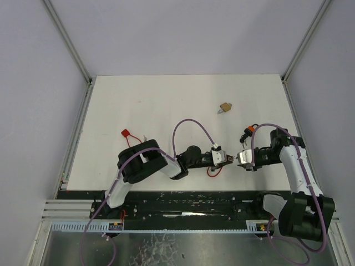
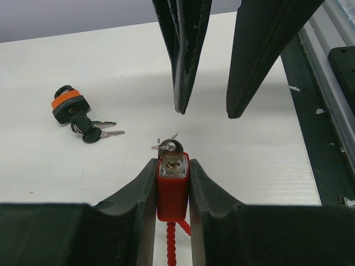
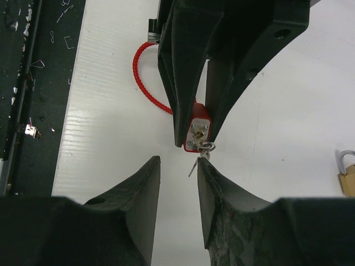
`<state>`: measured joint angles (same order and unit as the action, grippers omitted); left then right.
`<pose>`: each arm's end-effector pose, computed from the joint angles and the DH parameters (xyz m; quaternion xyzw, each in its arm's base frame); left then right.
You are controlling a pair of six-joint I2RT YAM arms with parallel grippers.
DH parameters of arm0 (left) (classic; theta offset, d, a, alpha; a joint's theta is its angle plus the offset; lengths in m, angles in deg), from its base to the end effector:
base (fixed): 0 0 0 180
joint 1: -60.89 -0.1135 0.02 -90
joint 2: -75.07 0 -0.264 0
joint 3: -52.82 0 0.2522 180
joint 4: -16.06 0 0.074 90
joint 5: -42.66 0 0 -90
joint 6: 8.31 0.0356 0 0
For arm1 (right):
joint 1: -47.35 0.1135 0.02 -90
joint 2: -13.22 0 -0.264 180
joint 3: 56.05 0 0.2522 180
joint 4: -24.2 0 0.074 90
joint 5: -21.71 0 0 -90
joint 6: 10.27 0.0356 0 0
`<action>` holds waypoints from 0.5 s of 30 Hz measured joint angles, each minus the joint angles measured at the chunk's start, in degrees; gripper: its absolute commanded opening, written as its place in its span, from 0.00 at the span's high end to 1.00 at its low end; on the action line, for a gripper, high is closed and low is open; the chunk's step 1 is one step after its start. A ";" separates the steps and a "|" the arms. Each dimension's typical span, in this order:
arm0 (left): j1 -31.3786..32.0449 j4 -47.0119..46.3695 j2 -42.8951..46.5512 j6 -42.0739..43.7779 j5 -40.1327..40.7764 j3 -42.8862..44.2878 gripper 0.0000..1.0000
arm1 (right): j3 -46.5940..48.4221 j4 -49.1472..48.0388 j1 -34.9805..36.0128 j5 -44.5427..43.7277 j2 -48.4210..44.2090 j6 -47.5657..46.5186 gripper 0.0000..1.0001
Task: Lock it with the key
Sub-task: Lock the lock.
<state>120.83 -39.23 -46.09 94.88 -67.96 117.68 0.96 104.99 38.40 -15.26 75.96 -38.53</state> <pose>0.1914 -0.3558 0.1277 0.5188 0.4889 -0.3908 0.5823 0.1583 0.0039 0.2278 -0.7374 0.5064 0.1740 0.4118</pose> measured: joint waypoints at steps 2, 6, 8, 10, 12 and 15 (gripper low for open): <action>0.00 0.07 0.00 0.00 0.00 0.00 1.00 | 0.00 0.02 -0.13 -0.02 0.00 0.02 0.61; 0.00 0.20 0.07 0.00 -0.04 0.02 1.00 | 0.04 0.02 -0.22 -0.04 0.00 0.00 0.61; 0.00 0.26 0.07 0.00 -0.04 0.00 1.00 | 0.07 0.11 -0.22 -0.04 0.00 0.00 0.61; 0.00 0.35 0.07 0.00 -0.04 0.02 1.00 | 0.11 0.35 -0.22 -0.04 0.00 0.00 0.61; 0.00 0.42 0.09 0.00 -0.04 0.02 1.00 | 0.22 0.63 -0.22 -0.07 0.00 0.02 0.61; 0.00 0.70 0.22 0.00 -0.09 0.02 1.00 | 0.63 1.09 -0.22 -0.04 0.00 0.00 0.62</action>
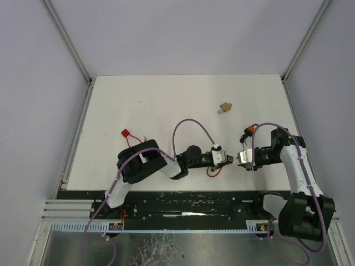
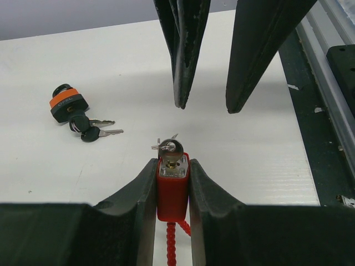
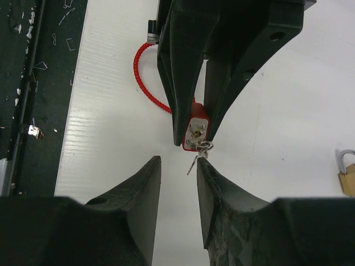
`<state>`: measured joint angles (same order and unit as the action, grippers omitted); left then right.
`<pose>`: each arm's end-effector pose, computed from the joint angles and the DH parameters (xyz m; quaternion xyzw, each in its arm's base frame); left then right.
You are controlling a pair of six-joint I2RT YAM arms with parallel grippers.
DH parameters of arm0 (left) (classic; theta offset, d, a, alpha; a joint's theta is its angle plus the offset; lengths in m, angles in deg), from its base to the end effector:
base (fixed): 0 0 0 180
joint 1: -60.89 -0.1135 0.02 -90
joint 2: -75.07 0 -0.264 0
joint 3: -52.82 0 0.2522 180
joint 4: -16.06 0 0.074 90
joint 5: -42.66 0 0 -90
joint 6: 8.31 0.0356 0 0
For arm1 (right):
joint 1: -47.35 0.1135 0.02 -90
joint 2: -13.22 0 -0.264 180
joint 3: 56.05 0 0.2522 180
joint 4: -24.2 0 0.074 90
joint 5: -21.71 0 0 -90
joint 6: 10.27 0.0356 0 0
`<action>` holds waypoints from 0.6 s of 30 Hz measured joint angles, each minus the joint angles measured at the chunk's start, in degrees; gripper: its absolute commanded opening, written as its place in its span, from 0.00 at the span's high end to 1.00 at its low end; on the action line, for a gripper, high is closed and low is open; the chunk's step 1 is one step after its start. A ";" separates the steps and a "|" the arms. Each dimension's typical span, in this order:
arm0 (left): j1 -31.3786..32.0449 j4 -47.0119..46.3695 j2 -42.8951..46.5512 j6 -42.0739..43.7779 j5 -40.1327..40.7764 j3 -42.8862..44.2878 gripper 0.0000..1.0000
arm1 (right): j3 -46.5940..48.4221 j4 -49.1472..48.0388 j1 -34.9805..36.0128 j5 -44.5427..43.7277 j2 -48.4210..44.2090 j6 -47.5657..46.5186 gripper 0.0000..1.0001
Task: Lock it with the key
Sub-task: Lock the lock.
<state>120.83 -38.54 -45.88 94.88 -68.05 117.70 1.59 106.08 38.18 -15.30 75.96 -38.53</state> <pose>0.1914 -0.3558 0.1279 0.5204 0.4911 -0.3906 0.5792 0.1579 0.0033 0.2305 -0.7356 0.5094 0.1763 0.4103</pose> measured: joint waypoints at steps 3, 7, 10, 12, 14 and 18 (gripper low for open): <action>0.00 0.33 0.22 0.00 -0.31 0.00 1.00 | 0.28 0.26 -0.02 0.00 0.00 0.00 0.62; 0.00 0.50 0.33 0.00 -0.68 0.00 1.00 | 0.68 0.59 -0.02 0.02 0.39 0.00 0.62; 0.00 0.70 0.37 0.00 -0.94 0.00 1.00 | 0.96 0.81 -0.02 0.07 0.81 0.00 0.62; 0.00 0.76 0.37 0.00 -1.03 0.00 1.00 | 0.96 0.79 -0.02 0.15 0.85 0.00 0.61; 0.00 0.79 0.37 0.00 -1.18 0.00 1.00 | 0.94 0.48 -0.02 0.22 0.85 0.00 0.61; 0.00 1.31 0.37 0.00 -1.49 0.33 1.00 | 0.94 -0.17 -0.04 0.66 2.19 0.00 0.61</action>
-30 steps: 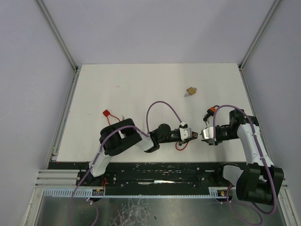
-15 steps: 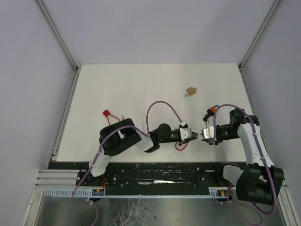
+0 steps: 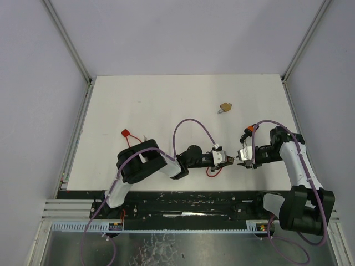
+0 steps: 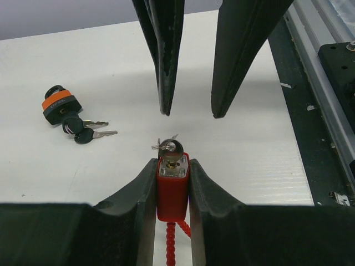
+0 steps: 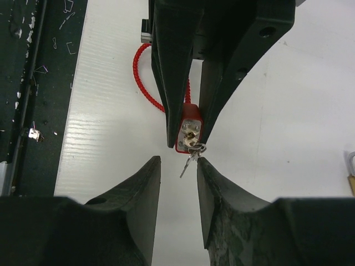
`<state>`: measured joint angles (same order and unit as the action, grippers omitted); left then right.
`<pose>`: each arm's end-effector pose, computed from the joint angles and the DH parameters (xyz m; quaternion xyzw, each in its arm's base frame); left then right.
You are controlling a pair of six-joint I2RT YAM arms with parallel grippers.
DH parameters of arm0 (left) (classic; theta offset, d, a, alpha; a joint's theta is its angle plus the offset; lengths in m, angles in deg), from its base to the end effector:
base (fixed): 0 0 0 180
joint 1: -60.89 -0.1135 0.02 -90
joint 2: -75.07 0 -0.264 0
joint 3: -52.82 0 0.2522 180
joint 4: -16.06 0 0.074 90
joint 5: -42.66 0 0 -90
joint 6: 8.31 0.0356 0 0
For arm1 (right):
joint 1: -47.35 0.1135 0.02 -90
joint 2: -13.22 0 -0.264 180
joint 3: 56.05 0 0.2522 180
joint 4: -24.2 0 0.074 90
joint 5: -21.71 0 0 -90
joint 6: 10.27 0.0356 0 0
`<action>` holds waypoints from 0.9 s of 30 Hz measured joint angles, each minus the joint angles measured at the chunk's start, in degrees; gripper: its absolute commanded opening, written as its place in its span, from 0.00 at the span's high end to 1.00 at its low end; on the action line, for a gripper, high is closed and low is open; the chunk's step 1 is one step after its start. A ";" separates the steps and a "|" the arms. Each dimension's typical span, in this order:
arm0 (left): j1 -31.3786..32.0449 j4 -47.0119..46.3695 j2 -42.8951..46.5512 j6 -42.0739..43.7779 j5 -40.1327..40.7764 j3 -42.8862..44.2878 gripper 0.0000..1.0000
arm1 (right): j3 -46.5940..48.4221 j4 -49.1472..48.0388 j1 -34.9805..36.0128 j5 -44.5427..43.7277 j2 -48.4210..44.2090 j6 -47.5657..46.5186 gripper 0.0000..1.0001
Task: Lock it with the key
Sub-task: Lock the lock.
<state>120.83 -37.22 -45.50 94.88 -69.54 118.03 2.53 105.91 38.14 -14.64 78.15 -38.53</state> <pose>0.1910 -0.3568 0.1294 0.5281 0.4877 -0.3975 0.5703 0.1645 0.0024 0.2297 -0.7311 0.5116 0.1861 0.4113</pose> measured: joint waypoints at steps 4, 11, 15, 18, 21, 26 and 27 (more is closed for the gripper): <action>0.00 0.31 0.00 0.00 -0.37 0.17 1.00 | 0.00 0.07 0.00 0.28 3.48 0.00 0.61; 0.00 0.72 0.00 0.00 -0.94 0.39 1.00 | -0.61 -1.68 0.24 2.01 4.66 0.00 0.60; 0.02 1.22 0.00 0.00 -1.05 0.63 1.00 | -0.74 -3.19 1.11 2.58 4.57 0.00 0.61; 0.02 1.33 0.00 0.02 -1.25 0.66 1.00 | -0.74 -4.15 2.10 2.54 4.90 0.00 0.62; 0.02 1.57 0.00 0.04 -1.49 0.83 1.00 | -0.76 -4.61 2.64 2.54 5.31 0.00 0.63; 0.02 1.88 0.00 0.11 -1.86 0.96 1.00 | -0.92 -6.16 3.56 2.25 5.31 0.00 0.65; 0.02 1.95 0.00 0.17 -1.86 0.96 1.00 | -1.01 -6.32 3.61 2.10 5.31 0.00 0.66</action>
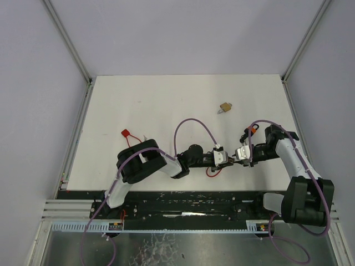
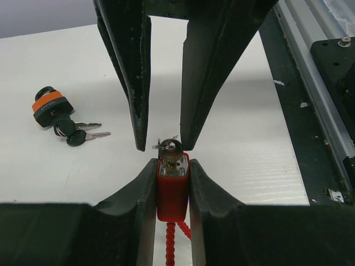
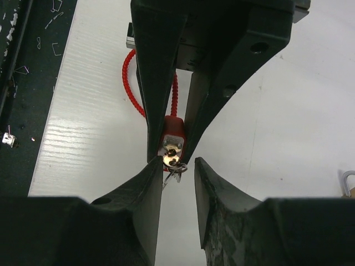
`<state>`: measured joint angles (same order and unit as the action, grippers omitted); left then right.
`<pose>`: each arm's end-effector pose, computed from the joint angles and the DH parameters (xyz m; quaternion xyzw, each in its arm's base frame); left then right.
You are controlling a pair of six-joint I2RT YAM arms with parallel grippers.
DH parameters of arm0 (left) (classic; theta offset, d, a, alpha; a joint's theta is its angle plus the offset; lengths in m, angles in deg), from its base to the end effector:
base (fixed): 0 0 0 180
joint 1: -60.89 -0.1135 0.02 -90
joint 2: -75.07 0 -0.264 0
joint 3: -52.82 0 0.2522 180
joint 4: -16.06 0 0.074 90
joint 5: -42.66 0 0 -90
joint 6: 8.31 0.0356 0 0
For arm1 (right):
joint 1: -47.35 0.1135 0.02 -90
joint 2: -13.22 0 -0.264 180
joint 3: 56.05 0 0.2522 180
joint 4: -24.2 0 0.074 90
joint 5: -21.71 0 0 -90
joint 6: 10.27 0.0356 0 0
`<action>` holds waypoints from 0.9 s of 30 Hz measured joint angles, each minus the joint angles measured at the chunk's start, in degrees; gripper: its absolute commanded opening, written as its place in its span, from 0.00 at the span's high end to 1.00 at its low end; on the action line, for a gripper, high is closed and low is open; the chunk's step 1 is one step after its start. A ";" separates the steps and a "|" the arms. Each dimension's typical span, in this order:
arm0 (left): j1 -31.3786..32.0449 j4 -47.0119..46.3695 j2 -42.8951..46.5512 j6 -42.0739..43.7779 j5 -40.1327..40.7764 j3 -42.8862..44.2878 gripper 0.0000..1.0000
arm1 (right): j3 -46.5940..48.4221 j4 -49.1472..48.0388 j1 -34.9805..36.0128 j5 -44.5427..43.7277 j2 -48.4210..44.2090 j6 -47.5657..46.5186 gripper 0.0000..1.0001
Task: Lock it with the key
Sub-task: Lock the lock.
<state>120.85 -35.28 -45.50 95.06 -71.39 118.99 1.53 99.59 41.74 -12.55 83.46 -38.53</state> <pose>0.1914 -0.3600 0.1301 0.5388 0.4838 -0.4050 0.5582 0.1820 0.0117 0.2127 -0.7400 0.4835 0.2066 0.4195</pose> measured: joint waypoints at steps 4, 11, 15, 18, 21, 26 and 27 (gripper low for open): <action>0.00 0.28 0.00 0.13 0.00 0.02 1.00 | -0.28 -0.55 0.07 -0.59 0.00 0.00 0.67; 0.00 0.76 0.02 0.35 -0.07 0.17 1.00 | -0.33 -0.76 0.11 -1.07 -2.32 0.00 0.62; 0.00 1.29 0.24 0.55 -0.20 0.20 1.00 | -0.61 -1.36 0.11 -1.09 -6.51 0.00 0.60; 0.00 1.62 0.35 0.63 -0.24 0.22 1.00 | -1.01 -1.68 0.11 -1.29 -7.50 0.02 0.60; 0.00 1.81 0.35 0.68 -0.26 0.22 1.00 | -1.38 -1.88 0.11 -1.95 -6.99 0.00 0.59; 0.00 1.88 0.35 0.70 -0.50 0.22 1.00 | -1.40 -1.64 0.11 -2.62 -3.69 0.00 0.59; 0.00 1.90 0.35 0.70 -0.55 0.22 1.00 | -1.40 -1.60 0.11 -2.62 -3.17 0.00 0.59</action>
<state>120.85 -33.38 -45.15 95.76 -71.94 119.21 0.13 97.99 41.85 -15.17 80.29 -38.53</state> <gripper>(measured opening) 0.209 0.408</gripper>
